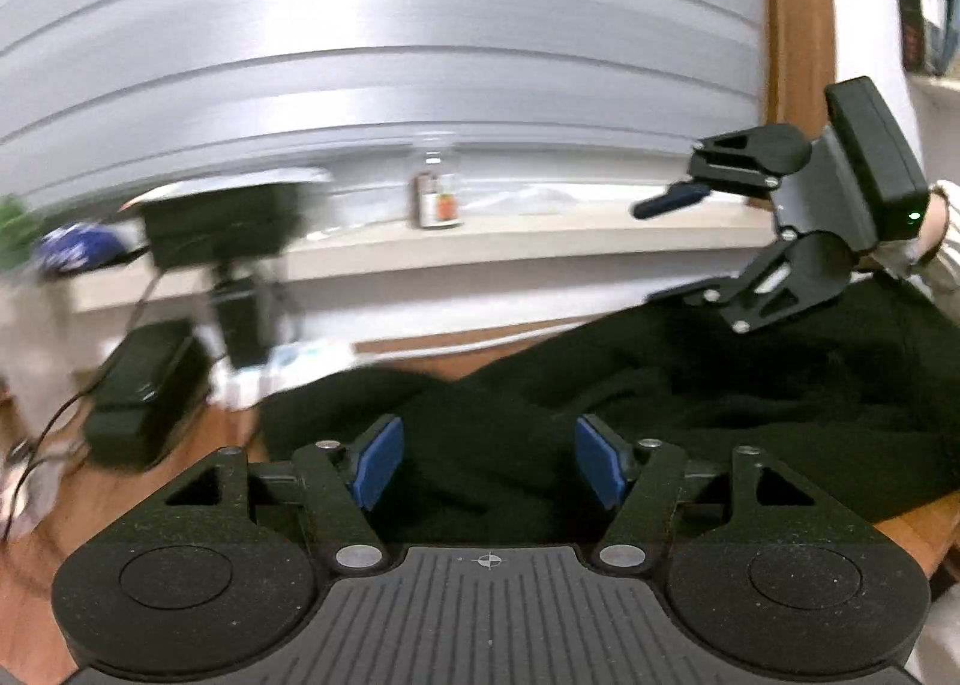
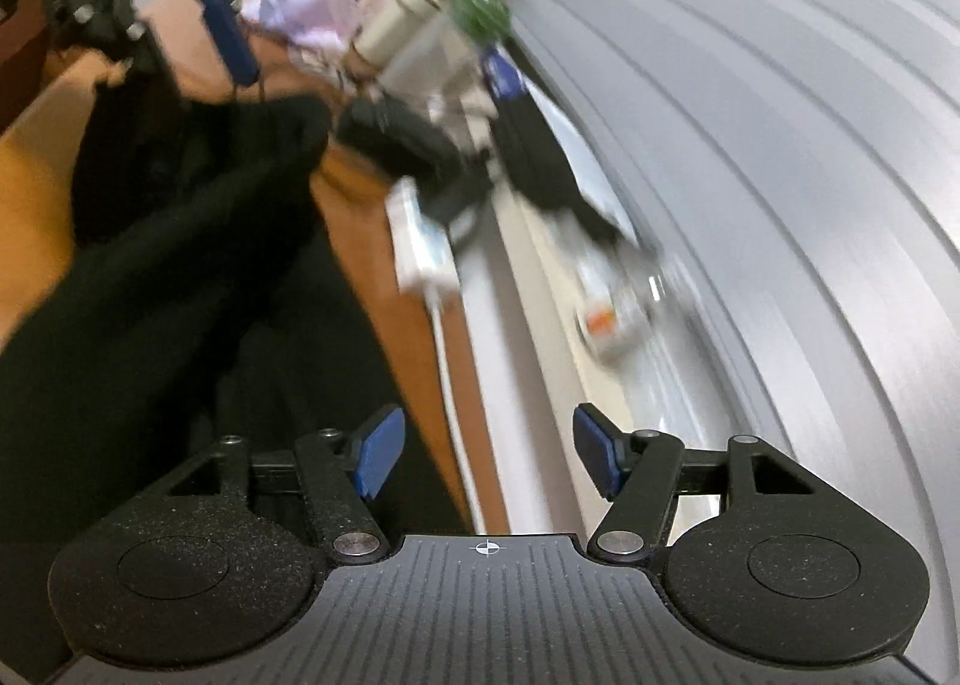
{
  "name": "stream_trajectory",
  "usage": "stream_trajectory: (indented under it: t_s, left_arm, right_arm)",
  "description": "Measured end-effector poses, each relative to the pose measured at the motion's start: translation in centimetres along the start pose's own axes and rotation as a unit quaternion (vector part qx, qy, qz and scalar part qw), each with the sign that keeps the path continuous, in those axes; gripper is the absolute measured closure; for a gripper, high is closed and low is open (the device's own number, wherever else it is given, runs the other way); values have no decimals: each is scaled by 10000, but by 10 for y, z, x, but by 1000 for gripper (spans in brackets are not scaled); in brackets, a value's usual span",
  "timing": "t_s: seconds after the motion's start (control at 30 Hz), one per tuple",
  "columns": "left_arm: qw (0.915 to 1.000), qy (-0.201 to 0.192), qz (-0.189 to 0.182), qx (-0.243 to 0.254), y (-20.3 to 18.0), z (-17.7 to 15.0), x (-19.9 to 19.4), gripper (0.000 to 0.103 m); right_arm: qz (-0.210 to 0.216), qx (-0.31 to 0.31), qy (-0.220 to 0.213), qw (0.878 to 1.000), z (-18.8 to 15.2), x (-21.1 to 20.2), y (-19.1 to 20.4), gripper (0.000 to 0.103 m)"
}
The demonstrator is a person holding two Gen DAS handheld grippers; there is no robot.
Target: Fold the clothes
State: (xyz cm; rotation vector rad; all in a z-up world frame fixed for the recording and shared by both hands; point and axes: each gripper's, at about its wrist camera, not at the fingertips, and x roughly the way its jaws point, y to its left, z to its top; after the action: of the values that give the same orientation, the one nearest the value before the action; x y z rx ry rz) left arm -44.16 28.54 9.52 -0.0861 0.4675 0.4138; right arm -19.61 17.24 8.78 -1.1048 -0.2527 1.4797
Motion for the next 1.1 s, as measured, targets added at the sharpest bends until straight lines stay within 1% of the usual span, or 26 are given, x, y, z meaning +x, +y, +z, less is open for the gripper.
stream_trajectory:
  t_s: [0.07, 0.17, 0.23, 0.27, 0.33, 0.37, 0.47, 0.57, 0.63, 0.67, 0.77, 0.83, 0.9, 0.97, 1.0, 1.07, 1.1]
  left_arm:
    - [9999, -25, -116, 104, -13, 6, 15, 34]
    - [9992, -31, -361, 171, -33, 16, 39, 32]
    - [9984, -38, -526, 220, -47, 23, 55, 31]
    - [9979, -37, -605, 242, -54, 26, 64, 31]
    - [9968, -3, -751, 286, -72, 33, 82, 31]
    - [9962, 4, -811, 314, -81, 36, 92, 31]
    - [9945, 37, -974, 394, -105, 45, 120, 31]
    - [9924, 104, -1109, 514, -125, 51, 145, 30]
    - [9912, 193, -1153, 626, -135, 54, 161, 30]
    - [9905, 264, -1133, 739, -141, 53, 168, 30]
    - [9876, 396, -1091, 1060, -154, 50, 184, 29]
    - [9867, 453, -1068, 1135, -158, 51, 195, 27]
    - [9862, 508, -1080, 1145, -162, 55, 206, 27]
    - [9846, 565, -1176, 1167, -166, 58, 215, 27]
    - [9832, 651, -1239, 1169, -167, 58, 219, 27]
    - [9804, 958, -1289, 1137, -167, 53, 232, 28]
    - [9789, 1094, -1309, 1127, -167, 51, 237, 29]
  right_arm:
    - [-73, 153, 230, 9996, -29, -14, -6, 42]
    - [-179, 720, 613, 9954, -82, -40, -20, 42]
    - [-289, 1307, 874, 9871, -120, -58, -34, 47]
    - [-357, 1625, 1006, 9809, -141, -68, -40, 54]
    - [-521, 2224, 1269, 9653, -184, -88, -52, 74]
    - [-646, 2473, 1412, 9564, -206, -98, -56, 86]
    - [-1091, 3131, 1842, 9253, -273, -128, -66, 86]
    - [-1460, 3767, 2204, 8878, -340, -153, -74, 85]
    - [-1659, 4173, 2368, 8615, -378, -167, -78, 85]
    - [-1707, 4339, 2393, 8516, -393, -173, -78, 85]
    - [-1748, 4718, 2205, 8356, -422, -192, -76, 83]
    - [-1761, 4840, 2161, 8295, -431, -201, -74, 82]
    - [-1781, 4901, 2148, 8258, -434, -207, -69, 81]
    - [-1889, 4985, 2151, 8183, -434, -211, -64, 81]
    - [-1946, 5028, 2154, 8142, -434, -213, -61, 81]
    - [-2080, 5151, 2206, 8017, -432, -218, -56, 81]
    - [-2165, 5077, 2284, 8020, -430, -220, -51, 81]
